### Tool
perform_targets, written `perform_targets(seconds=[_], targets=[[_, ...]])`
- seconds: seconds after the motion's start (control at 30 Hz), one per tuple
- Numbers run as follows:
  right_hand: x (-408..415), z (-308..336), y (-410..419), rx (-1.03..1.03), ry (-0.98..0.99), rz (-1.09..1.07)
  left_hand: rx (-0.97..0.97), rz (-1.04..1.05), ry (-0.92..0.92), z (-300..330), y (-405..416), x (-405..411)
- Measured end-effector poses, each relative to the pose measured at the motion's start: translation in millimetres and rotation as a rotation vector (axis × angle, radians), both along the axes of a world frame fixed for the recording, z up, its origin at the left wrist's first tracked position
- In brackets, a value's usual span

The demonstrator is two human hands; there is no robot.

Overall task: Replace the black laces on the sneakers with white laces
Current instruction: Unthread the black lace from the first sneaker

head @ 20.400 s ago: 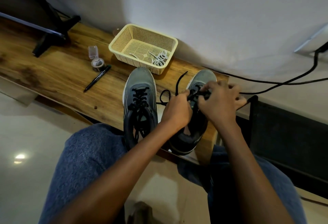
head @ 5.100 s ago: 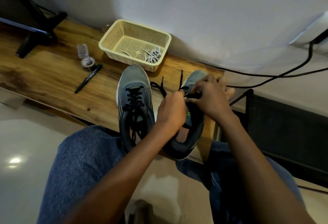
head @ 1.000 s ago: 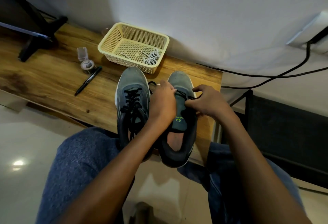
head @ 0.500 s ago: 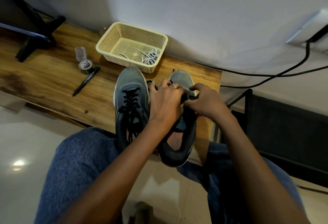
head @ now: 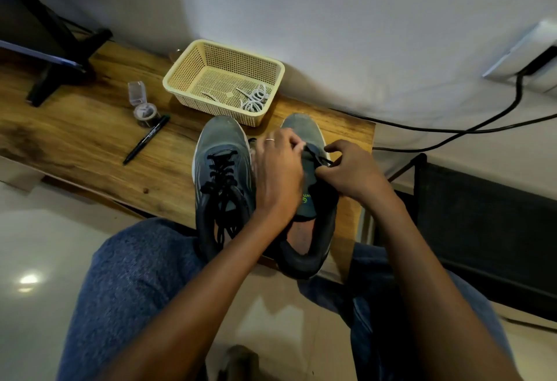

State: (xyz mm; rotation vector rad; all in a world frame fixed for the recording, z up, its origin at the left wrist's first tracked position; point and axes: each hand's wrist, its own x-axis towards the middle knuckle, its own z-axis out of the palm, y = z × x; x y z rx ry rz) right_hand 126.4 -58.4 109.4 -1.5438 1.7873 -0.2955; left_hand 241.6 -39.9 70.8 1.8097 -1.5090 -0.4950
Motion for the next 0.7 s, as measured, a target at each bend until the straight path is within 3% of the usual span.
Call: perform_targets(seconds=[0.07, 0.13, 0.2, 0.43, 0.6, 0.7], targets=[[1.9, 0.1, -0.2, -0.016, 0.015, -0.002, 0.024, 0.188, 0.228, 3.5, -0.3, -1.7], [5.9, -1.5, 0.5, -0.026, 0.024, -0.002, 0.095, 0.273, 0.257, 3.7, -0.6, -2.3], [8.1, -3.7, 0.9, -0.037, 0.039, 0.001, 0.084, 0.226, 0.108, 1.5, -0.1, -1.1], [2.9, -4.5, 2.6, -0.039, 0.073, 0.049, -0.011, -0.229, -0.491, -2.0, 0.5, 4.9], [3.7, -4.2, 3.3, -0.055, 0.088, 0.08, -0.096, -0.218, -0.571, -7.6, 0.0, 5.8], [2.0, -5.5, 2.7, -0.065, 0.091, 0.06, -0.147, -0.183, -0.467, -9.5, -0.6, 1.5]])
